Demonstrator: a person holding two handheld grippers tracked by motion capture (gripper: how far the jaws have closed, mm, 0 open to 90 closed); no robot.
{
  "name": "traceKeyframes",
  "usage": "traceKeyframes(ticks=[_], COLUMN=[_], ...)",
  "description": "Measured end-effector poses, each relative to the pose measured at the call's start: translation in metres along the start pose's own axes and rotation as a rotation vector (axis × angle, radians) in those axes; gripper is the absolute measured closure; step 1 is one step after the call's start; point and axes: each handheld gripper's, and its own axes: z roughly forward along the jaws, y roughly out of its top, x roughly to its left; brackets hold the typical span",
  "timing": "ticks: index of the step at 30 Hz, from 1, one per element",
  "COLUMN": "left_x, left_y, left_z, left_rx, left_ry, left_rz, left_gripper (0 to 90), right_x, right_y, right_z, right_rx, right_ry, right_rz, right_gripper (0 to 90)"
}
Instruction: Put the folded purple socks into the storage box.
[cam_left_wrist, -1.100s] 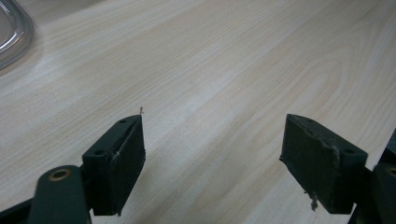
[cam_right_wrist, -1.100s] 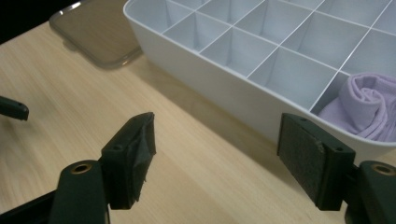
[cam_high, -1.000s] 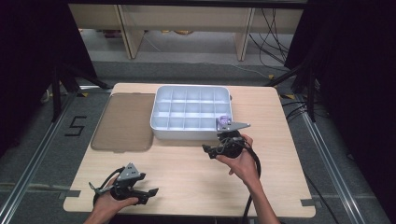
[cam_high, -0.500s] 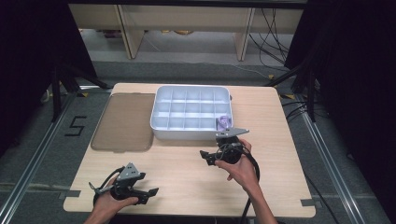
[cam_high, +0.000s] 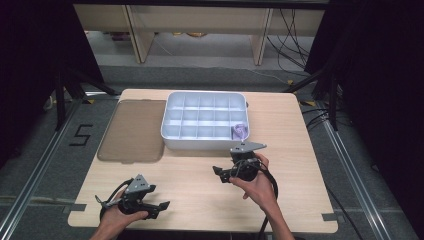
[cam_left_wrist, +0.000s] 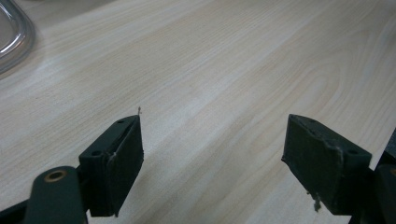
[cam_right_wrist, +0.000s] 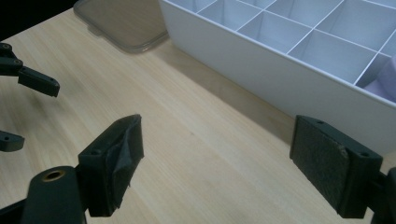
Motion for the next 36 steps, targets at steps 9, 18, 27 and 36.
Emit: traceKeyframes(ticks=[9,18,27,36], left_x=[0.000,-0.002,-0.001,-0.004], left_y=[0.000,0.000,0.000,0.000], left_z=[0.000,0.000,0.000,0.001], left_rx=[0.003,-0.012,-0.001,-0.004], left_ry=[-0.001,-0.002,-0.006,-0.012], left_rz=[0.001,-0.018,0.010,0.007], left_gripper=[19.5,19.5,19.5,19.4], right_x=[0.003,0.009,0.016,0.019], right_y=[-0.009,-0.017,-0.026,-0.037], right_z=[-0.003,-0.003,-0.004,-0.004], right_rx=[-0.004,-0.017,-0.018,-0.014], right_ry=[0.005,0.009,0.024,0.025], right_rz=[-0.001,0.002,0.014,0.020], right_gripper=[17.6,16.6,16.4,16.4])
